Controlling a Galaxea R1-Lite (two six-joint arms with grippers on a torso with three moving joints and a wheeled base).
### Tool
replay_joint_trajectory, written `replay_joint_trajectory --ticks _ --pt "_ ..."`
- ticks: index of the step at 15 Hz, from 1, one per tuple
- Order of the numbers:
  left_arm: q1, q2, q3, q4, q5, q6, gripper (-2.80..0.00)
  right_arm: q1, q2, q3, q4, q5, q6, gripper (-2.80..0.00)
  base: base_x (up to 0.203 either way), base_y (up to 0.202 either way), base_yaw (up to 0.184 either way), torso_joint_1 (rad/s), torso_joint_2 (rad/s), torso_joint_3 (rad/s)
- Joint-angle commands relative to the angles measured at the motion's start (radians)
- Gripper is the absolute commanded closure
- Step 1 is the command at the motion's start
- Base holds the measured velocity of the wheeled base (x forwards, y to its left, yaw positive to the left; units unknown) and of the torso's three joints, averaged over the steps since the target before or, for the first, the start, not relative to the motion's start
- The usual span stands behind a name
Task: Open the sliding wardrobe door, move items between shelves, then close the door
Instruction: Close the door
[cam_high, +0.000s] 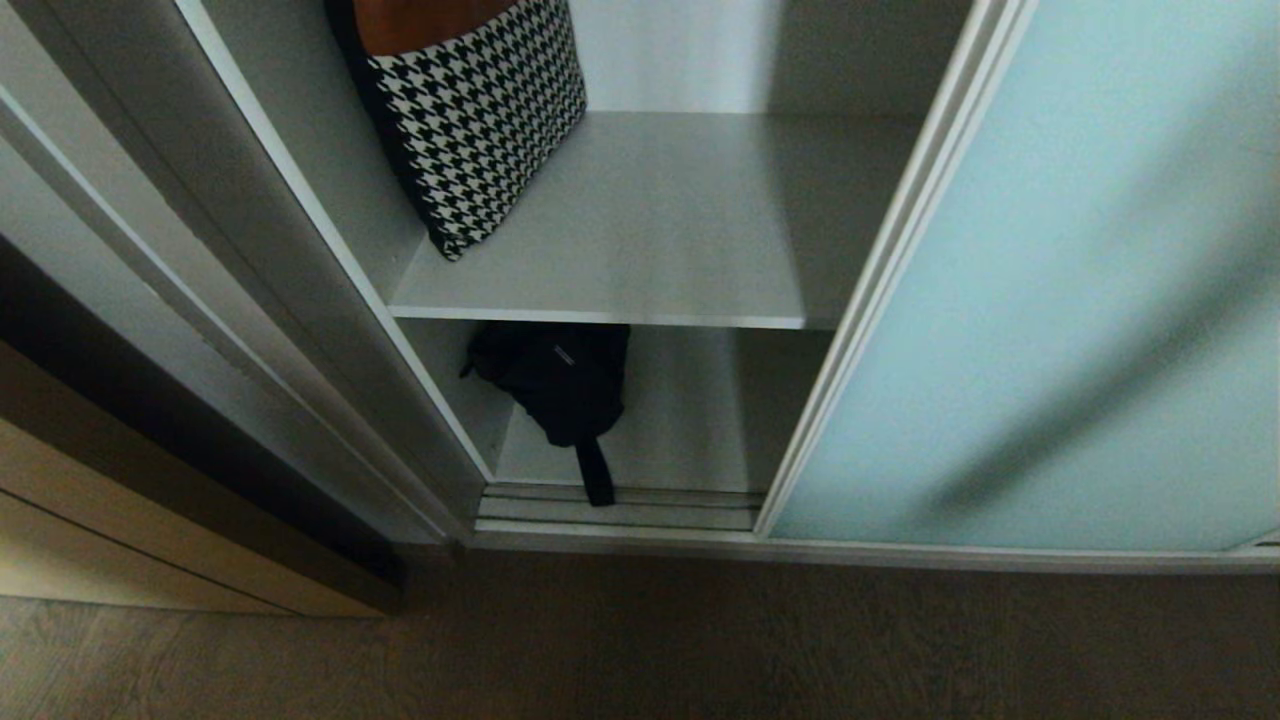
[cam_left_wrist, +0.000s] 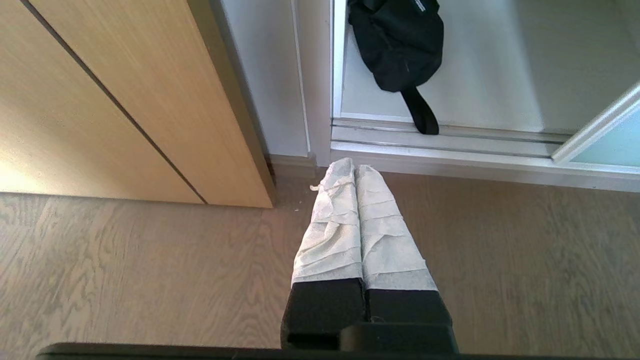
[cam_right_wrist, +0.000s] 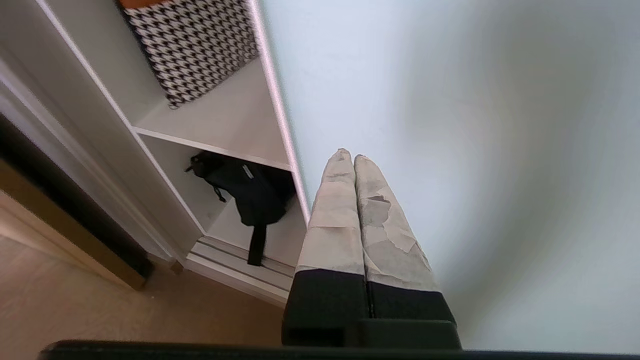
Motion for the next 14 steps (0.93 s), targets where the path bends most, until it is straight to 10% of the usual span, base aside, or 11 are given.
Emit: replay_joint_trajectory --ticks 1,14 --pt "0.000 0.001 0.000 0.000 0.001 -0.001 0.00 -0.009 -0.048 0.035 0.001 -0.016 -0.006 0.00 0.000 0.000 0.000 0.000 0.00 0.000" --pt "0.000 0.001 0.000 0.000 0.001 -0.001 0.00 0.050 -0.040 0.093 -0.022 0.029 -0.064 0.00 0.000 0.000 0.000 0.000 0.00 0.000"
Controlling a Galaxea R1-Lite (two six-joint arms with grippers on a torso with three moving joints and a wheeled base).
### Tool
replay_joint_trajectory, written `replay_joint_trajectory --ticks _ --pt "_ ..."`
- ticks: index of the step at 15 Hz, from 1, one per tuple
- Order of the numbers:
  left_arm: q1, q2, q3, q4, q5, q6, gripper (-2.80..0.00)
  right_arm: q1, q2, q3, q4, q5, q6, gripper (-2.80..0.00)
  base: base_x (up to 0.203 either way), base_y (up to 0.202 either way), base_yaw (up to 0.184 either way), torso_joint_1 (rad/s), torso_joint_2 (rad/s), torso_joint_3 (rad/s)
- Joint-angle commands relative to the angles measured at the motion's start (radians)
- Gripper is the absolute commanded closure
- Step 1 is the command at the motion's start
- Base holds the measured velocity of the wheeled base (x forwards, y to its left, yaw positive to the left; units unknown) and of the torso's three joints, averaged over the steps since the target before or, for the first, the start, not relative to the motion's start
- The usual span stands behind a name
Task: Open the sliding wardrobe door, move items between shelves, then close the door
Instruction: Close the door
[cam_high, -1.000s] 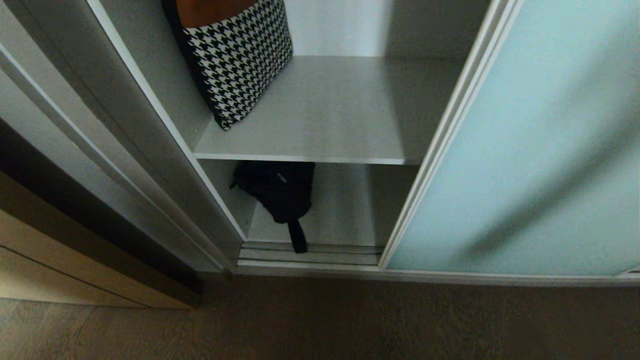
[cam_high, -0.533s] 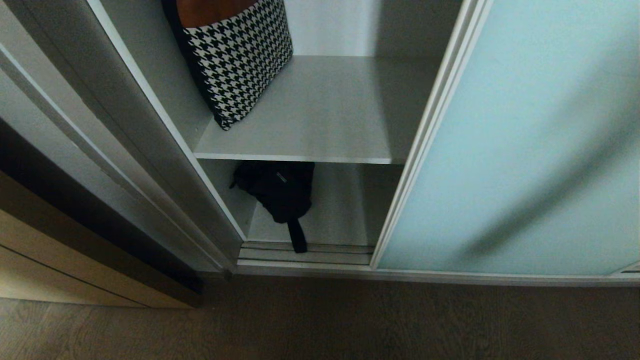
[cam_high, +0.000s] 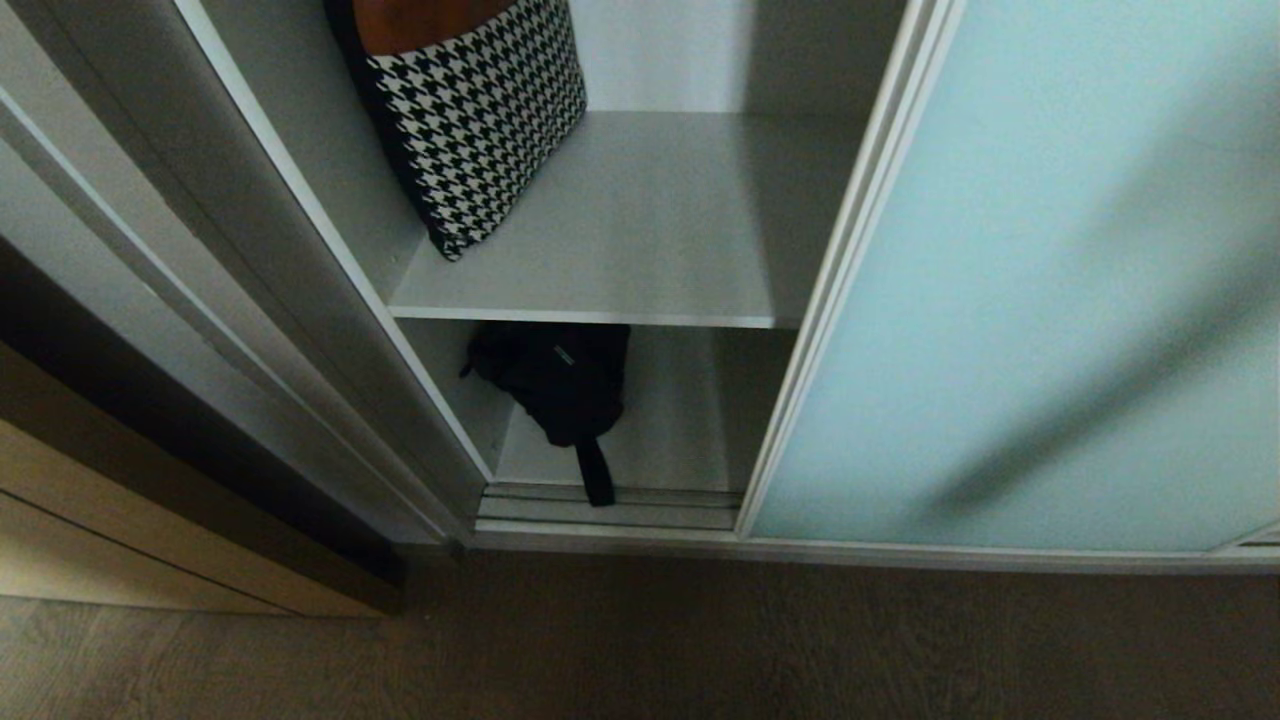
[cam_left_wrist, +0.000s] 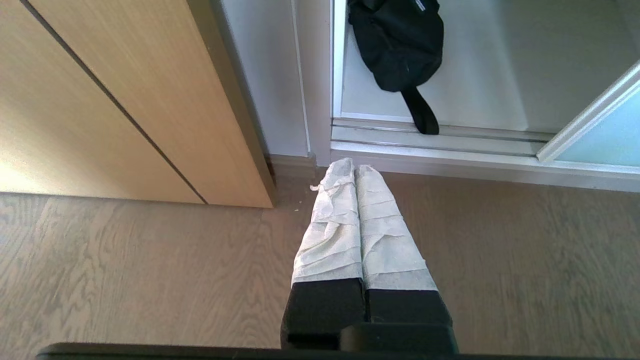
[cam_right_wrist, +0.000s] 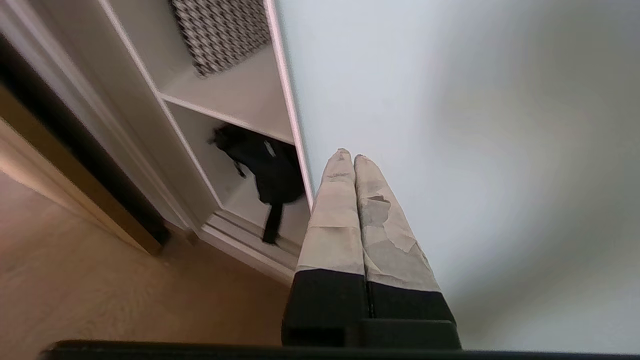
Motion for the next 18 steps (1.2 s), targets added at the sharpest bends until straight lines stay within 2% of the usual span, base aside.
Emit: replay_joint_trajectory --ticks 1,4,9,12,15,18 --pt "0.000 0.001 0.000 0.000 0.000 0.000 0.00 -0.043 -0.113 0.084 0.007 0.005 0.008 0.00 0.000 0.000 0.000 0.000 0.00 0.000" --pt "0.000 0.001 0.000 0.000 0.000 0.000 0.00 -0.047 -0.093 0.083 0.023 0.004 0.018 0.00 0.000 0.000 0.000 0.000 0.00 0.000" --pt "0.000 0.002 0.000 0.000 0.001 0.000 0.00 0.150 0.139 -0.088 0.028 -0.007 0.017 0.00 0.000 0.000 0.000 0.000 0.00 0.000" --pt "0.000 0.001 0.000 0.000 0.001 0.000 0.00 0.286 0.294 -0.153 -0.058 -0.059 0.015 0.00 0.000 0.000 0.000 0.000 0.00 0.000" --pt "0.000 0.001 0.000 0.000 0.001 0.000 0.00 0.351 0.455 -0.213 -0.212 -0.157 0.015 0.00 0.000 0.000 0.000 0.000 0.00 0.000" --pt "0.000 0.001 0.000 0.000 0.000 0.000 0.00 0.417 0.580 -0.343 -0.262 -0.307 0.010 0.00 0.000 0.000 0.000 0.000 0.00 0.000"
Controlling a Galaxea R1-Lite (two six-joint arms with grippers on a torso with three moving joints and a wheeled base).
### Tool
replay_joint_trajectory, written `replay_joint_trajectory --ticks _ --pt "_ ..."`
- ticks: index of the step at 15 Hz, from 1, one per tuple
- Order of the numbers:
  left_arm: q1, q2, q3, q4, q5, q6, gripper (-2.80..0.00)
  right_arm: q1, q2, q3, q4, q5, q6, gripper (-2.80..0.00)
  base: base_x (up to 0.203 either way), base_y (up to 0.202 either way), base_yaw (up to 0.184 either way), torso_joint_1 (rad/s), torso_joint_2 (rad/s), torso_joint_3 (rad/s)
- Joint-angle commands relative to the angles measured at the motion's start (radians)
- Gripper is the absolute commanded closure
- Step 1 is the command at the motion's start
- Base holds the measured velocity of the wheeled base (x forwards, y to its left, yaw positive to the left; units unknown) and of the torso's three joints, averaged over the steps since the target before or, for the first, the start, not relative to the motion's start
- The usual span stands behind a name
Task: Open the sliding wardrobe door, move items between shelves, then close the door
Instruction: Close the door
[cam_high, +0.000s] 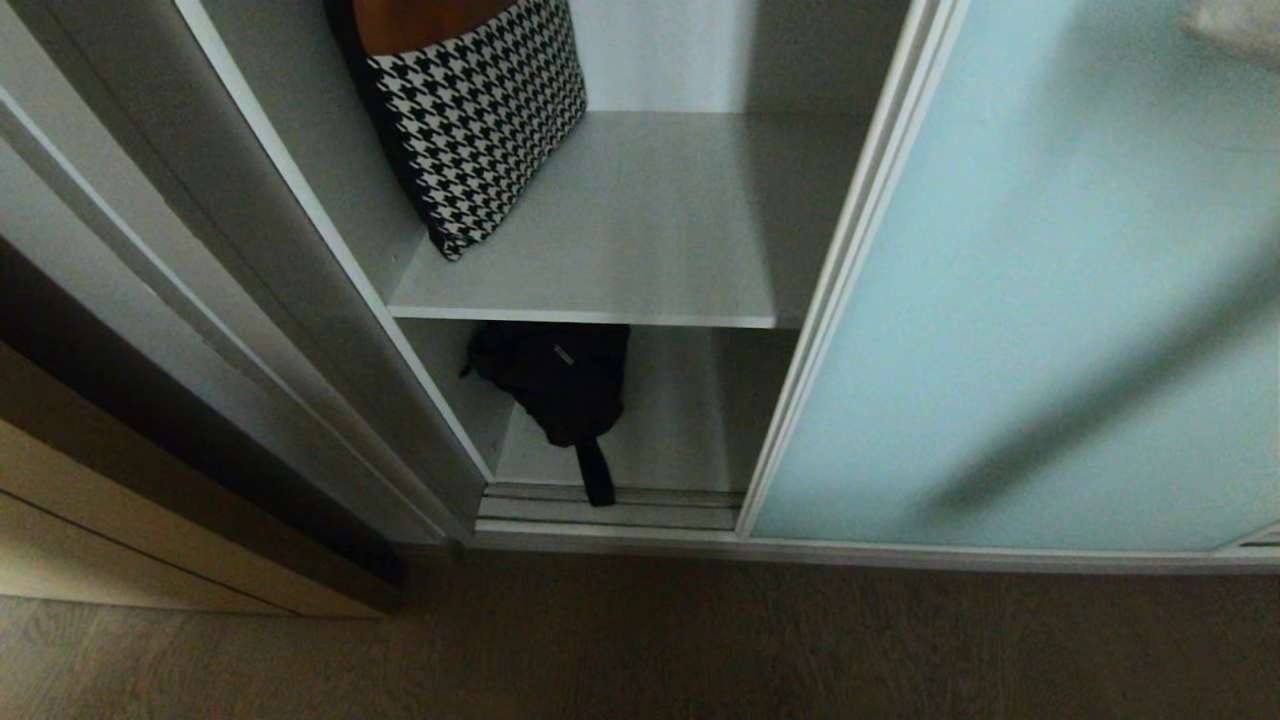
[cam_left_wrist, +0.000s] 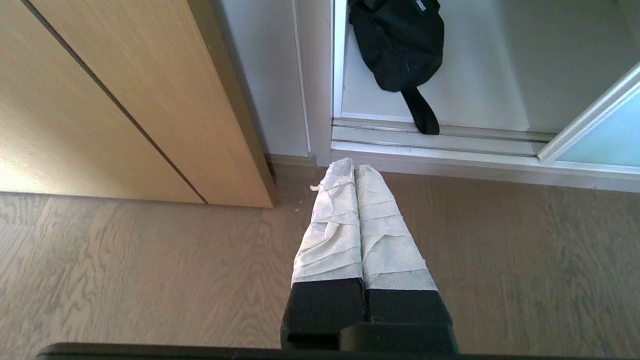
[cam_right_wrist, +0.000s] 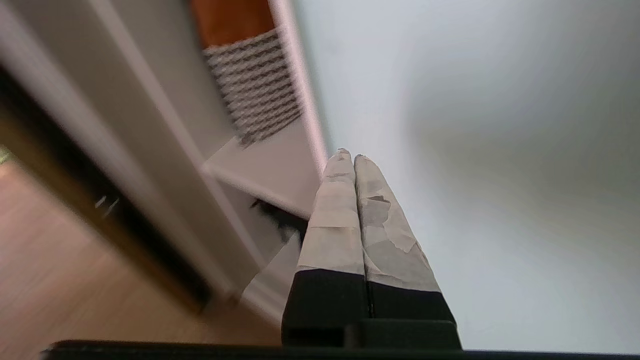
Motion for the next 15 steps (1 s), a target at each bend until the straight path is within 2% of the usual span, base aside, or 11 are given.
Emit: replay_joint_trajectory --ticks 1,5,9,15 --pt "0.000 0.001 0.000 -0.001 0.000 0.000 0.00 0.059 0.136 -0.084 -0.010 -0.090 -0.009 0.00 0.000 0.000 0.000 0.000 0.00 0.000" --pt "0.000 0.001 0.000 -0.001 0.001 0.000 0.00 0.133 0.200 -0.128 -0.011 -0.195 -0.065 0.00 0.000 0.000 0.000 0.000 0.00 0.000" --pt "0.000 0.001 0.000 -0.001 0.000 0.000 0.00 0.167 0.287 -0.231 -0.010 -0.337 -0.061 0.00 0.000 0.000 0.000 0.000 0.00 0.000" --pt "0.000 0.001 0.000 -0.001 0.000 0.000 0.00 0.168 0.354 -0.253 -0.011 -0.415 -0.010 0.00 0.000 0.000 0.000 0.000 0.00 0.000"
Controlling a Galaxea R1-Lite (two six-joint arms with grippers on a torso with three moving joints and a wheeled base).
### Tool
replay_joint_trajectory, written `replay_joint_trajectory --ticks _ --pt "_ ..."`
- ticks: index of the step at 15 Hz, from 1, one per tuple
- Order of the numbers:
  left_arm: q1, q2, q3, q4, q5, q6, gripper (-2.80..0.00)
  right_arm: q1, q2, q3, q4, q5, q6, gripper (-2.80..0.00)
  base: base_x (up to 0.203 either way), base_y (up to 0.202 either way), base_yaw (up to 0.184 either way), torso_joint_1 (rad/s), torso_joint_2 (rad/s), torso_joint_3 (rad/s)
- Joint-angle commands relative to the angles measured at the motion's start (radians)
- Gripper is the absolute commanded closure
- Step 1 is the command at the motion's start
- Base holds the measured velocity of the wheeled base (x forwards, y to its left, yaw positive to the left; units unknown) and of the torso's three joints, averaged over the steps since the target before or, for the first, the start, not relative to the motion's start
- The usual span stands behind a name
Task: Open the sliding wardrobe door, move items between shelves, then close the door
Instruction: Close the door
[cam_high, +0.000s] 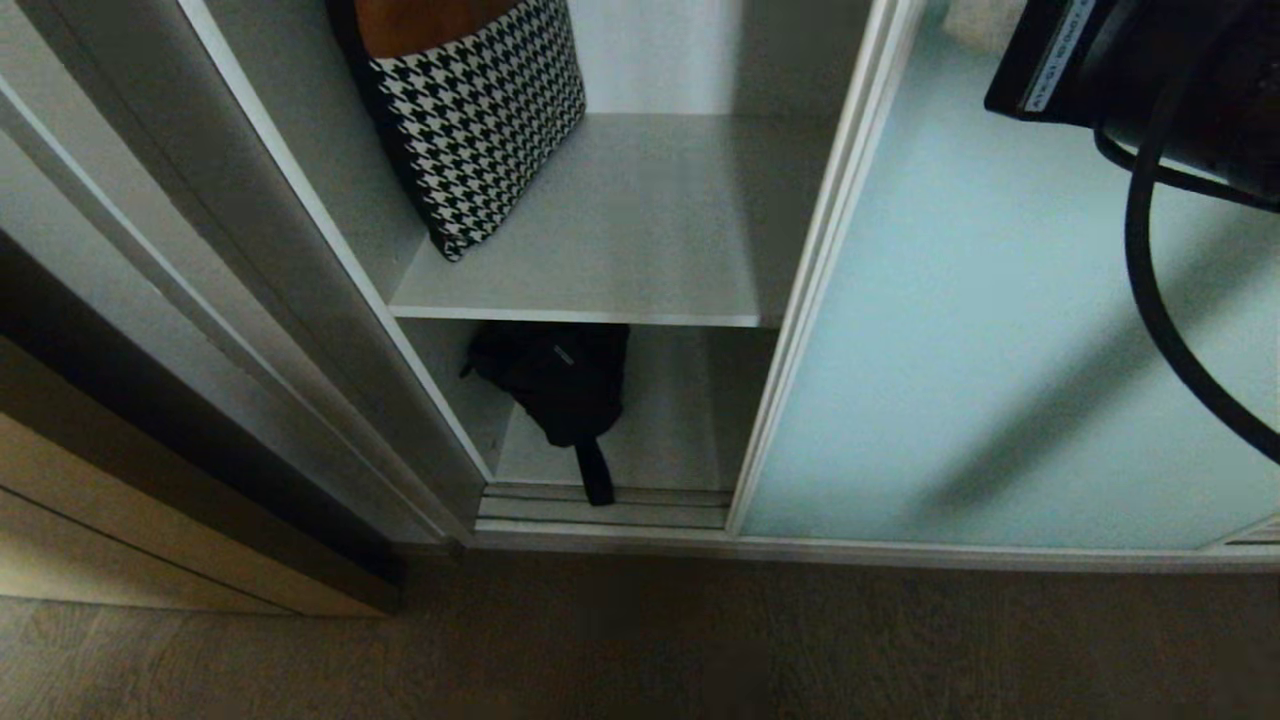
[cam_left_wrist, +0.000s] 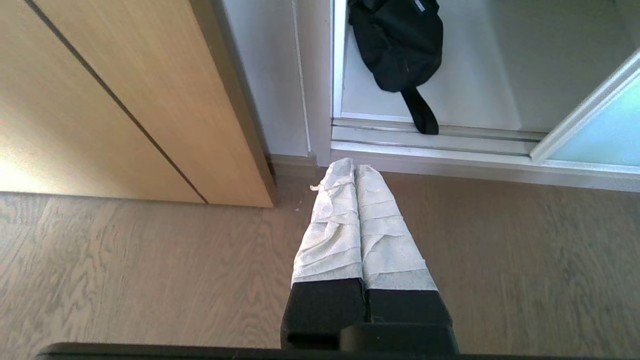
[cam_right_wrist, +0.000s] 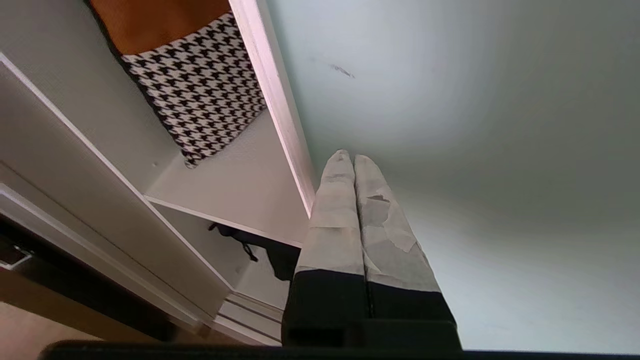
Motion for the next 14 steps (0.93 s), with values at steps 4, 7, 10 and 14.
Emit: replay_joint_trajectory --ticks 4,7,10,14 --pt "0.000 0.001 0.000 -0.001 -0.001 -0.001 0.00 0.055 0.097 -0.041 0.001 -0.021 -0.003 0.00 0.000 0.000 0.000 0.000 0.00 0.000" --pt "0.000 0.001 0.000 -0.001 0.000 -0.001 0.00 0.121 0.162 -0.096 0.001 -0.064 -0.004 0.00 0.000 0.000 0.000 0.000 0.00 0.000" --pt "0.000 0.001 0.000 -0.001 0.000 -0.001 0.00 0.176 0.219 -0.177 0.004 -0.085 -0.001 0.00 0.000 0.000 0.000 0.000 0.00 0.000" --pt "0.000 0.001 0.000 -0.001 -0.001 -0.001 0.00 0.241 0.259 -0.240 0.011 -0.089 -0.010 0.00 0.000 0.000 0.000 0.007 0.00 0.002"
